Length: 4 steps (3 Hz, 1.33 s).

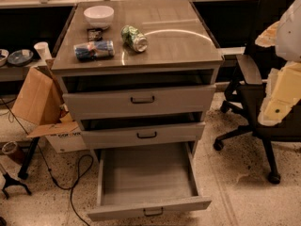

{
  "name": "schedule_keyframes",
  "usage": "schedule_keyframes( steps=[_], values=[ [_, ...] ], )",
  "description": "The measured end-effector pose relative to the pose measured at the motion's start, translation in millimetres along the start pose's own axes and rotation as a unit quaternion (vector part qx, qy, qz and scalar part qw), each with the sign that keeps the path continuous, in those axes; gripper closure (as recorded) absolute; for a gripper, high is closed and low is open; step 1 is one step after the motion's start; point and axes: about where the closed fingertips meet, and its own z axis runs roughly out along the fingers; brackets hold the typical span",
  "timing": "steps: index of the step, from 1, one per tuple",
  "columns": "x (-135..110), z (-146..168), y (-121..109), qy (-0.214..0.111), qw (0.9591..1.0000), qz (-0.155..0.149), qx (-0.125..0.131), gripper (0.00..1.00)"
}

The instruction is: Place green can into bottom drawer

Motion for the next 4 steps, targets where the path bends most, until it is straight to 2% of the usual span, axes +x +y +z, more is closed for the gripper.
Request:
schedule_keyframes(
  steps=[1,2,3,4],
  values=[
    [0.0,0.0,0.0,0.0,1.0,0.0,0.0,0.0],
    [-16.2,-3.4,-13.3,-0.035,0.9992,0.014,0.01,0.0],
    [-57.0,-4.2,-36.7,-0.103,0.994,0.03,0.025,0.0],
    [-116.7,-5.5,-61.6,-0.171,0.9837,0.039,0.04,0.0]
  ],
)
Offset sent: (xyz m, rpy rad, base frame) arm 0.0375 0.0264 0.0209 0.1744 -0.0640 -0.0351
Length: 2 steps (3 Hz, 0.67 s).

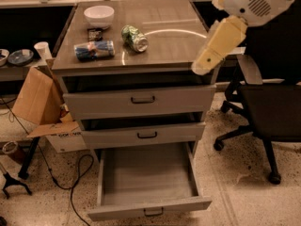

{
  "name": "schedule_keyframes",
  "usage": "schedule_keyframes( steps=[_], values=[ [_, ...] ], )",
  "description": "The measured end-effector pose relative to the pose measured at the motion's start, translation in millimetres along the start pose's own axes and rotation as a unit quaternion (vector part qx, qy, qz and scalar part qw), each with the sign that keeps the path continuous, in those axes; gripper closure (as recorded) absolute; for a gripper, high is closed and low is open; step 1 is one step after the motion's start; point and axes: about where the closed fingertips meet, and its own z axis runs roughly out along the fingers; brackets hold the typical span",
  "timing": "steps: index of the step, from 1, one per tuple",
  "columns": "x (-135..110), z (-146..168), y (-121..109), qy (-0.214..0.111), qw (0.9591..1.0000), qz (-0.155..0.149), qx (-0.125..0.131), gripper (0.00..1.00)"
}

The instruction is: Place green can into bottom drawer

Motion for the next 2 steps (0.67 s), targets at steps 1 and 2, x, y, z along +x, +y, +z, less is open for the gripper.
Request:
schedule_keyframes(
  steps=[1,2],
  values=[
    [-59.4,21.3,-7.5,-0.063,0.9979,0.017,0.003,0.0],
    [-112.6,45.6,-8.0,-0.095,0.9948,0.037,0.003,0.0]
  ],
)
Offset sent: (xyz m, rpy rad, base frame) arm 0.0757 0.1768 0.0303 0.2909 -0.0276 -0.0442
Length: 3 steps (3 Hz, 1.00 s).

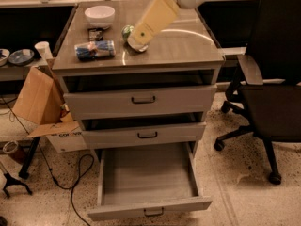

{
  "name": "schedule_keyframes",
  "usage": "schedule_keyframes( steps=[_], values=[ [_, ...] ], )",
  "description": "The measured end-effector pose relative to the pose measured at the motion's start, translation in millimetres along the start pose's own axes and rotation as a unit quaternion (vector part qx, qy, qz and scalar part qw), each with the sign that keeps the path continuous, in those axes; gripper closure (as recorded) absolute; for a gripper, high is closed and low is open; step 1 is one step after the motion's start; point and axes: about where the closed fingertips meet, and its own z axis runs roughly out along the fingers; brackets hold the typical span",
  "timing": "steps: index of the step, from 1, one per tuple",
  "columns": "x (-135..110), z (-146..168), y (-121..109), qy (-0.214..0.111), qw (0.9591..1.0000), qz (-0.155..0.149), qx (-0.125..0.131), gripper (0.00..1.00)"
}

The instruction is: Place green can into bottom drawer

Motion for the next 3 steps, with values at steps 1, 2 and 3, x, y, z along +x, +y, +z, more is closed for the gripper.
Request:
schedule_keyframes(
  steps=[1,2,3],
  values=[
    [-11.2,6.0,2.2,-0.006,0.9999,0.011,0.0,0.0],
    [-13.9,1.0,3.8,-0.011,0.9998,0.01,0.011,0.0],
    [-8.1,43.7,4.0,-0.017,0.9996,0.022,0.005,0.0]
  ],
)
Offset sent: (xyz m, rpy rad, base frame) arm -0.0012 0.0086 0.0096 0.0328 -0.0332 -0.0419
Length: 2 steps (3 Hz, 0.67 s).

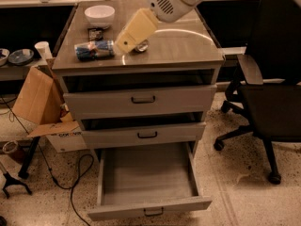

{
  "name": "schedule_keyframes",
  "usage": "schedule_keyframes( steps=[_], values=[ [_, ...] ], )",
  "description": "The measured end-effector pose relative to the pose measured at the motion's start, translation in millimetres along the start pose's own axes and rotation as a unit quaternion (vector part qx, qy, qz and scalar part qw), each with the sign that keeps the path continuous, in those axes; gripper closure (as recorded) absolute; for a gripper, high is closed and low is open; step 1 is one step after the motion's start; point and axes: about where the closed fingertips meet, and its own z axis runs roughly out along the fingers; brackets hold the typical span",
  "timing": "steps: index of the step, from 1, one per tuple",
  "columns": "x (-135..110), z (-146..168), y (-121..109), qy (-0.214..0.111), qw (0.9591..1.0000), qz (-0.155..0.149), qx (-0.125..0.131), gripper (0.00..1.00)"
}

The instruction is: Place green can into bottom drawer

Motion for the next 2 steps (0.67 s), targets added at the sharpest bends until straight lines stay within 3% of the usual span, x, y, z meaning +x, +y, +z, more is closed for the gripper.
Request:
schedule_keyframes(
  steps=[1,2],
  values=[
    [13.6,60.6,-6.0,-0.006,0.9996,0.028,0.005,0.0],
    [25.4,106.2,-23.1,-0.014,0.9976,0.057,0.037,0.0]
  ],
)
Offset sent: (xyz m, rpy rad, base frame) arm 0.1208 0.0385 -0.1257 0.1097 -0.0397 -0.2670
